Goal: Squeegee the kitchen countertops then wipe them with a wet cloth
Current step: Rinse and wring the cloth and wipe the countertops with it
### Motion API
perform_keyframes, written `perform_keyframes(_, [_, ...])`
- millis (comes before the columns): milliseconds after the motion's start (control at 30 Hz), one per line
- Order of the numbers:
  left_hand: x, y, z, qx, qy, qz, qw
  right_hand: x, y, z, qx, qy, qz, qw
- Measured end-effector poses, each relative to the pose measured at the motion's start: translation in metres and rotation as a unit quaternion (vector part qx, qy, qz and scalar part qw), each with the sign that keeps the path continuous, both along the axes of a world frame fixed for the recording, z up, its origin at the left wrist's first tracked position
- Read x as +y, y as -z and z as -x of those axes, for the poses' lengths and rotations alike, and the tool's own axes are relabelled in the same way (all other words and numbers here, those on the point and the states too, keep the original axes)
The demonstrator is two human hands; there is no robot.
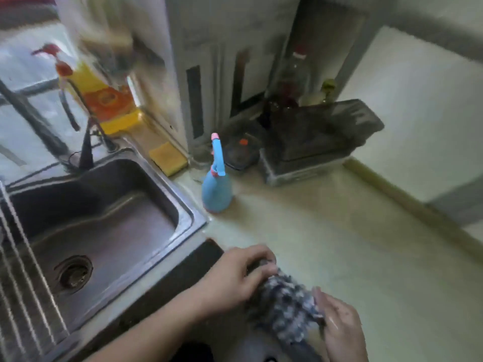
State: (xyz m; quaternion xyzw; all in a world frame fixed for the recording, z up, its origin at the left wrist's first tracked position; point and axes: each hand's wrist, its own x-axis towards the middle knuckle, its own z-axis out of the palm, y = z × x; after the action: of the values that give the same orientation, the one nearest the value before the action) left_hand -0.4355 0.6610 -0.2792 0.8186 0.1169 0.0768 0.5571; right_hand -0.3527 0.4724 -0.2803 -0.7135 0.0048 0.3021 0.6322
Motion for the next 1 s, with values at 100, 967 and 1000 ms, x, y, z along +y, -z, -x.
perform_keyframes(100, [-0.06,-0.012,-0.038,0.017,0.017,0.062,0.998,-0.064,0.01,-0.026,0.065,0.017,-0.041,0.997])
perform_keyframes(967, [-0.159,0.007,-0.095,0.203,-0.026,0.505,0.839,-0.148,0.001,-0.089,0.03,0.013,-0.112,0.993])
perform_keyframes(1000, [-0.154,0.013,-0.092,0.196,-0.047,0.506,0.839,-0.148,0.007,-0.091,0.0,0.029,-0.092,0.995])
